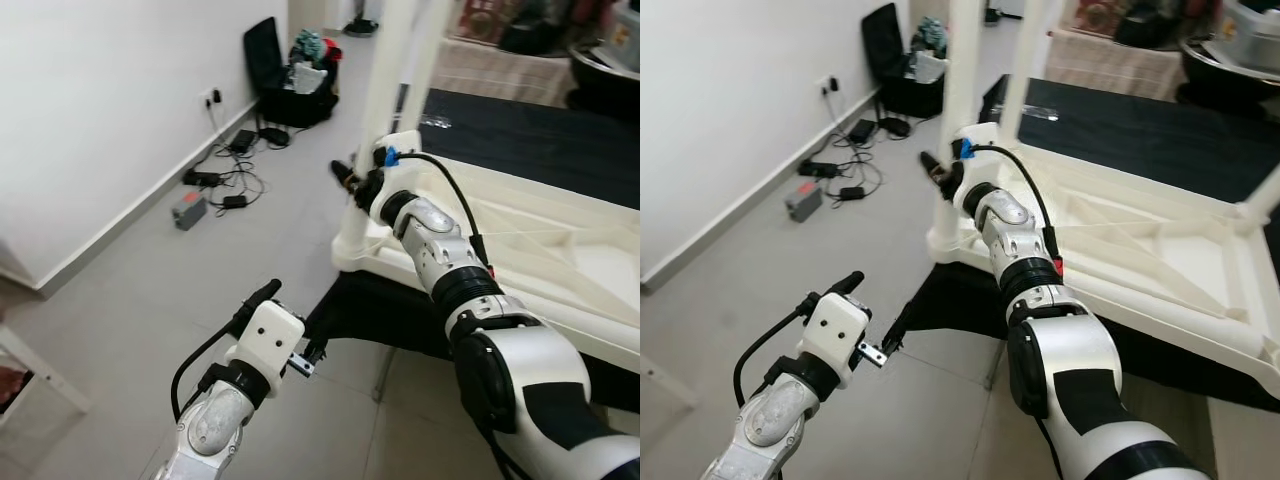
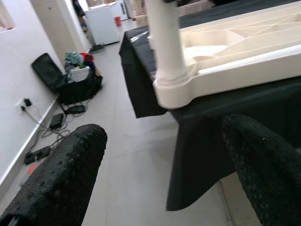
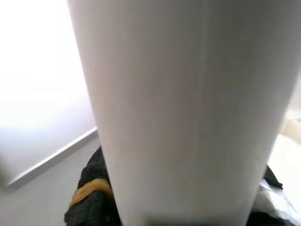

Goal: Building children table

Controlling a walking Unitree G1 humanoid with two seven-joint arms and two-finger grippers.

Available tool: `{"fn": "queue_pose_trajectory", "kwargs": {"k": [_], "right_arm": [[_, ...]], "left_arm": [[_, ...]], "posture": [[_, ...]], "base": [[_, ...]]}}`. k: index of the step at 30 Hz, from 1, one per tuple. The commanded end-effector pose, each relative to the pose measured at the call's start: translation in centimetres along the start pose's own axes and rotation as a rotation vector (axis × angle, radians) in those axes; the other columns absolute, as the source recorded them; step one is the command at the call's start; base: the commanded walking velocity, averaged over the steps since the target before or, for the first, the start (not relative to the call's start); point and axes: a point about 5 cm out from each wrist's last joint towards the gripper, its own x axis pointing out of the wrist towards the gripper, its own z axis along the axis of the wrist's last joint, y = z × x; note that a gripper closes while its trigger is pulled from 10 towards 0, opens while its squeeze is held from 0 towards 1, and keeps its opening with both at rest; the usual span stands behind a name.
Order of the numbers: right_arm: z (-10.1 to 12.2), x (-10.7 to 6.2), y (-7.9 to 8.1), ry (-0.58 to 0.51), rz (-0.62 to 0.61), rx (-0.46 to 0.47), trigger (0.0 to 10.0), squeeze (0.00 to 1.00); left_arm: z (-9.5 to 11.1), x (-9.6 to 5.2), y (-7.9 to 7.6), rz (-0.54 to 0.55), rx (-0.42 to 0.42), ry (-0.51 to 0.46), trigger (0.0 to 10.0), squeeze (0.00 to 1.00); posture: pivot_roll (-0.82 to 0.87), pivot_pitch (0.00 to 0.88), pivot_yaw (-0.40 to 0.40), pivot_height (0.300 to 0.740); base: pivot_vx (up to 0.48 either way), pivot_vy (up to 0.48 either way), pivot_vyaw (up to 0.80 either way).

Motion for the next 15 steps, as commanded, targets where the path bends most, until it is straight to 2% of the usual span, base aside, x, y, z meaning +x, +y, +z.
{"fn": "queue_pose_trajectory", "kwargs": {"k": [1,3,5,6,8,9,10,11,12,13,15], "right_arm": [[-1.4,-0.7,-2.3,0.07,-0.209,0.024,0.0,0.0],[-2.1,-1.2,-2.4,0.066,-0.409,0.083,0.0,0.0],[-2.1,-1.2,-2.4,0.066,-0.409,0.083,0.0,0.0],[-2.3,-1.4,-2.1,0.063,-0.47,0.109,0.0,0.0],[-2.2,-1.4,-1.0,0.044,-0.507,0.135,0.0,0.0],[-2.2,-1.3,0.1,0.042,-0.499,0.156,5.8,0.0],[-2.2,-1.2,0.8,0.043,-0.493,0.169,5.8,0.0],[-2.1,-1.1,1.6,0.035,-0.465,0.17,10.0,0.0],[-2.0,-1.1,2.2,0.029,-0.447,0.175,10.0,0.0],[-1.7,-1.0,2.8,0.0,-0.403,0.19,10.0,1.0],[-1.7,-1.0,2.9,-0.006,-0.396,0.195,10.0,1.0]], "left_arm": [[-0.2,-0.1,-0.1,-0.011,0.011,0.013,10.0,0.0],[-0.3,0.0,-0.1,-0.014,0.013,0.012,10.0,0.0],[-0.3,0.0,-0.1,-0.014,0.013,0.012,10.0,0.0],[-0.3,0.0,-0.1,-0.013,0.014,0.012,10.0,0.0],[-0.3,0.1,-0.1,-0.012,0.016,0.011,10.0,0.0],[-0.2,0.1,-0.1,-0.011,0.017,0.011,10.0,0.0],[-0.2,0.1,-0.1,-0.011,0.017,0.01,10.0,0.0],[-0.2,0.1,-0.1,-0.01,0.018,0.011,10.0,0.0],[-0.3,0.1,-0.1,-0.009,0.018,0.011,10.0,0.0],[-0.2,0.1,-0.2,-0.009,0.017,0.011,10.0,0.0],[-0.2,0.1,-0.2,-0.01,0.017,0.011,10.0,0.0]], "posture": [[0.13,0.092,-0.079,0.74],[0.12,0.095,-0.081,0.74],[0.12,0.095,-0.081,0.74],[0.12,0.095,-0.081,0.74],[0.12,0.097,-0.079,0.74],[0.12,0.098,-0.083,0.74],[0.12,0.098,-0.083,0.74],[0.12,0.099,-0.082,0.74],[0.12,0.1,-0.079,0.74],[0.12,0.101,-0.084,0.74],[0.12,0.101,-0.084,0.74]], "base": [[0.0,0.0,0.0],[0.0,0.0,0.0],[0.0,0.0,0.0],[0.0,0.0,0.0],[0.0,0.0,0.0],[0.0,0.0,0.0],[0.0,0.0,0.0],[0.0,0.0,0.0],[0.0,0.0,0.0],[0.0,0.0,0.0],[0.0,0.0,0.0]]}}
